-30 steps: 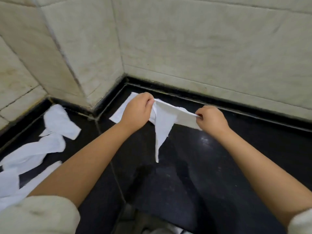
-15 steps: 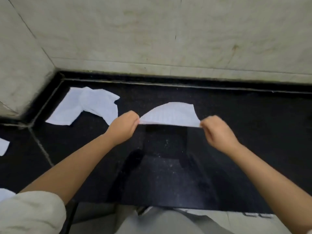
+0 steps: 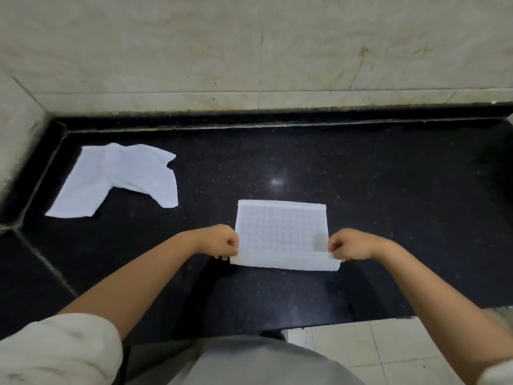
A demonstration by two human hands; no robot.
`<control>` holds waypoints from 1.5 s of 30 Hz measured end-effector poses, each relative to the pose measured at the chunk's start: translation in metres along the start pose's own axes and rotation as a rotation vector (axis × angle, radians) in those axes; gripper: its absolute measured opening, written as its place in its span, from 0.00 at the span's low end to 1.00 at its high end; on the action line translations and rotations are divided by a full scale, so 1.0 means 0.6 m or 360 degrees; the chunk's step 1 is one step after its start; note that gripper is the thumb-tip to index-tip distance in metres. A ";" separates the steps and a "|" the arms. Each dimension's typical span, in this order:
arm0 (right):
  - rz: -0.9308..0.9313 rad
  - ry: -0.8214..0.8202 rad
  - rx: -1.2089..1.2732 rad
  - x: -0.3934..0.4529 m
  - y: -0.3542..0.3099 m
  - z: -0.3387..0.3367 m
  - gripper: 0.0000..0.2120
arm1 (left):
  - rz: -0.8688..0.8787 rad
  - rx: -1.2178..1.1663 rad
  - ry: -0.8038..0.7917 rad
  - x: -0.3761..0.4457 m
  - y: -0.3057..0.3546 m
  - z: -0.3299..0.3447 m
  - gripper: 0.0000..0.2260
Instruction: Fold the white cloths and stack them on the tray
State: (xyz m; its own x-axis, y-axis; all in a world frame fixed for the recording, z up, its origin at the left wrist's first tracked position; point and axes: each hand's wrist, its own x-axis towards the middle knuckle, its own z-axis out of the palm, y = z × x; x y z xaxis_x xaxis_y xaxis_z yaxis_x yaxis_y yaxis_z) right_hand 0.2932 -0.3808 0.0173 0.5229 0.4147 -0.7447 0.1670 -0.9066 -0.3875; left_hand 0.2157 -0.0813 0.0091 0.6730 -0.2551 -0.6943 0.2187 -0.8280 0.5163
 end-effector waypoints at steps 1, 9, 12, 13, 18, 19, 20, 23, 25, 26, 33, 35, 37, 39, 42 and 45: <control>0.0015 0.0169 0.0064 0.008 0.001 -0.005 0.08 | -0.0003 -0.0101 0.0147 0.012 -0.001 -0.006 0.09; 0.0263 0.1095 0.0205 0.093 -0.006 -0.027 0.14 | -0.0140 -0.0093 0.0966 0.112 0.000 -0.036 0.09; 0.0258 0.1216 0.0244 0.123 0.000 -0.027 0.13 | -0.0180 -0.0039 0.1050 0.141 -0.002 -0.039 0.09; 0.0263 0.1237 0.0248 0.132 0.004 -0.025 0.13 | -0.0188 0.0001 0.1058 0.149 -0.003 -0.040 0.09; 0.0248 0.1221 0.0170 0.158 0.013 -0.017 0.12 | -0.0187 0.0269 0.1057 0.174 -0.012 -0.035 0.11; 0.0205 0.1220 0.0156 0.160 0.015 -0.017 0.12 | -0.0186 0.0285 0.1058 0.176 -0.015 -0.034 0.11; 0.0154 0.1198 0.0123 0.161 0.016 -0.016 0.13 | -0.0183 0.0308 0.1053 0.177 -0.018 -0.032 0.12; 0.0005 0.1070 -0.0114 0.161 0.025 -0.013 0.14 | -0.0149 0.0508 0.0993 0.174 -0.026 -0.025 0.13; -0.0012 0.0979 -0.0242 0.156 0.026 -0.017 0.15 | -0.0155 0.0607 0.0989 0.171 -0.027 -0.022 0.14; -0.0001 0.0937 -0.0257 0.155 0.025 -0.021 0.16 | -0.0176 0.0619 0.0996 0.170 -0.026 -0.022 0.14; -0.0157 0.1203 -0.0148 0.125 0.000 -0.060 0.10 | -0.0167 0.0426 0.1143 0.135 0.003 -0.052 0.10; -0.0288 0.1534 -0.0019 0.094 -0.012 -0.073 0.08 | 0.0036 0.0326 0.1454 0.106 0.011 -0.079 0.09; -0.0434 0.1763 0.0042 0.063 -0.016 -0.072 0.07 | 0.0338 0.0409 0.1711 0.074 0.015 -0.094 0.06; -0.0470 0.1802 0.0071 0.051 -0.010 -0.046 0.07 | 0.0543 0.0572 0.1730 0.053 0.008 -0.081 0.07; -0.0329 0.1611 0.0077 0.067 0.017 0.031 0.09 | 0.0593 0.0769 0.1393 0.056 -0.026 -0.011 0.11; 0.0013 0.1261 -0.0043 0.067 0.028 0.092 0.07 | 0.0522 0.0763 0.0937 0.064 -0.056 0.066 0.07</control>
State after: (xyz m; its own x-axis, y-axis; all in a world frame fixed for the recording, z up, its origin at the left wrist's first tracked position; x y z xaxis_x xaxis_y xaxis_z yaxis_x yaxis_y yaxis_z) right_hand 0.2708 -0.3754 -0.0492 0.9618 0.2380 -0.1351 0.1755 -0.9151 -0.3631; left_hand 0.2064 -0.0830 -0.0547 0.9394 -0.3278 -0.1003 -0.2886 -0.9142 0.2845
